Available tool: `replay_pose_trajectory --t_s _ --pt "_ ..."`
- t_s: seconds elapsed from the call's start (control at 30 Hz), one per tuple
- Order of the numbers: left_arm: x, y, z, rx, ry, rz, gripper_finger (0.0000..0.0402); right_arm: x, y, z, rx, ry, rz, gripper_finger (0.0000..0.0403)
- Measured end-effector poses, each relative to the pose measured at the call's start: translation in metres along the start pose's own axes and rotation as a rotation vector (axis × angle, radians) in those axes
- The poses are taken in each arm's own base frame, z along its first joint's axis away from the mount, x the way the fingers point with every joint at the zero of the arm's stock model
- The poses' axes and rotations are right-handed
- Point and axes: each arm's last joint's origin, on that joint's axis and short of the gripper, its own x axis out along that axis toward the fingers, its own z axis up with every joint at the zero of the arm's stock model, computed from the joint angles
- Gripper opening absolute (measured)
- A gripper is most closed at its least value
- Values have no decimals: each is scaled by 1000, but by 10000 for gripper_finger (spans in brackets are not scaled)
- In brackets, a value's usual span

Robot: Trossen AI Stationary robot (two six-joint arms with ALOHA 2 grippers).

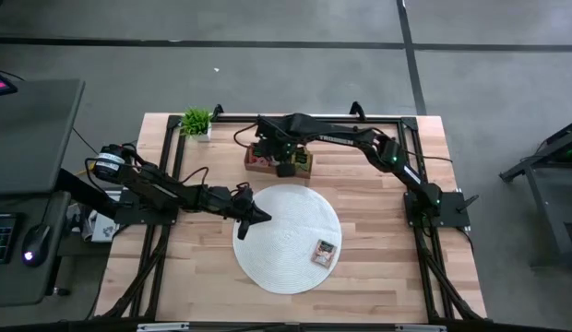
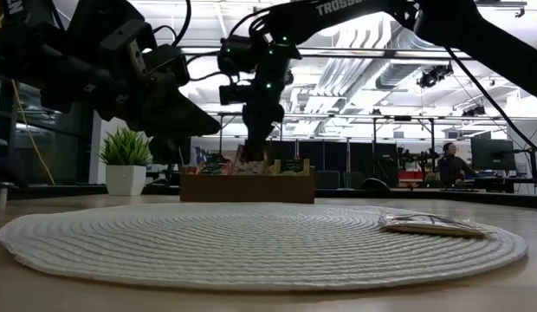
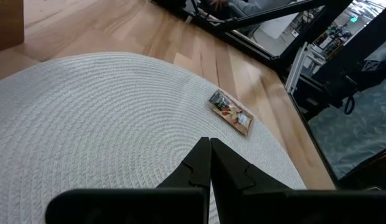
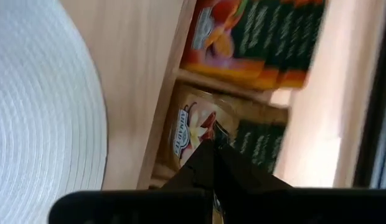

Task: Pick & Place Tea
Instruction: Put the brown tea bag into the middle section of the wooden organizer

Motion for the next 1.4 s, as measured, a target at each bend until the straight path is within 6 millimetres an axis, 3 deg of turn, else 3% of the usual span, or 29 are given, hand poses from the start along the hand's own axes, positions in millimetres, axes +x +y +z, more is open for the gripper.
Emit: replay_pose_trajectory --t_s 0.4,0.9,1.07,1.23,1.4 --pt "0 0 0 -1 5 -8 0 15 2 -10 7 66 -9 14" --pt "0 0 0 -2 3 -6 0 9 0 -10 27 82 -68 131" --pt "0 0 0 -1 4 -6 0 -16 -3 -9 31 56 -143 135" --pt "0 0 0 0 3 -6 0 -65 -2 -14 136 0 -144 135" --pt "0 0 0 6 9 -3 0 -113 9 -25 288 -43 -27 135"
